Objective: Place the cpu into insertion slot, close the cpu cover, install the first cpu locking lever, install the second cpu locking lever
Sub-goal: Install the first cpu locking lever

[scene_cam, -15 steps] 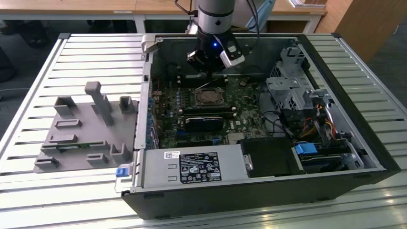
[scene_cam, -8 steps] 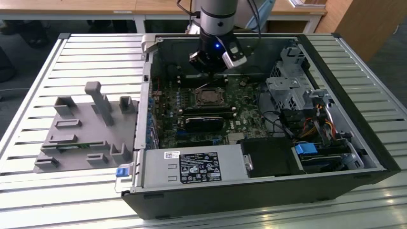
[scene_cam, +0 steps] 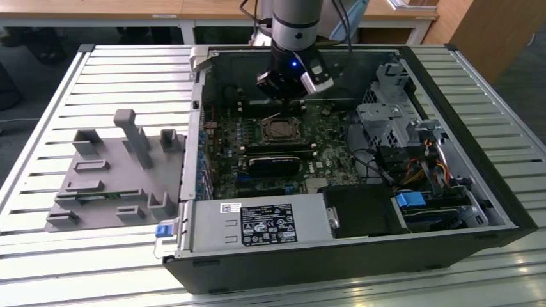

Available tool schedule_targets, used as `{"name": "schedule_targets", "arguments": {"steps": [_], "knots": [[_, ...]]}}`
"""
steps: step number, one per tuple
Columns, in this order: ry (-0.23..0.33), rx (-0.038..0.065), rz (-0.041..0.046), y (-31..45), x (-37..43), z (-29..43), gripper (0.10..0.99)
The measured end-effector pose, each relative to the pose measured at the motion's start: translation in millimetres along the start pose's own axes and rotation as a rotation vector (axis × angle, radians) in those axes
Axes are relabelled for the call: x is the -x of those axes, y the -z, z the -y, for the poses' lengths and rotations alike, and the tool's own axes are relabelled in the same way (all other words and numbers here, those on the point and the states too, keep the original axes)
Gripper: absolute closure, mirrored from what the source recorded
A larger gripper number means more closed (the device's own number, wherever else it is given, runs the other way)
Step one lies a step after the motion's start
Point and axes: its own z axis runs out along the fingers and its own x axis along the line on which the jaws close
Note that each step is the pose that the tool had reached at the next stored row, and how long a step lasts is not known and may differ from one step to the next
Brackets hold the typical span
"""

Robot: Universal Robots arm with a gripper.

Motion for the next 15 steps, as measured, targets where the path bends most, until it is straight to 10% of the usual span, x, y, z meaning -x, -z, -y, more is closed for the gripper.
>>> {"name": "schedule_targets", "arguments": {"steps": [15], "knots": [[0.000,0.000,0.0000,-11.2,5.0,-2.8,0.976]]}}
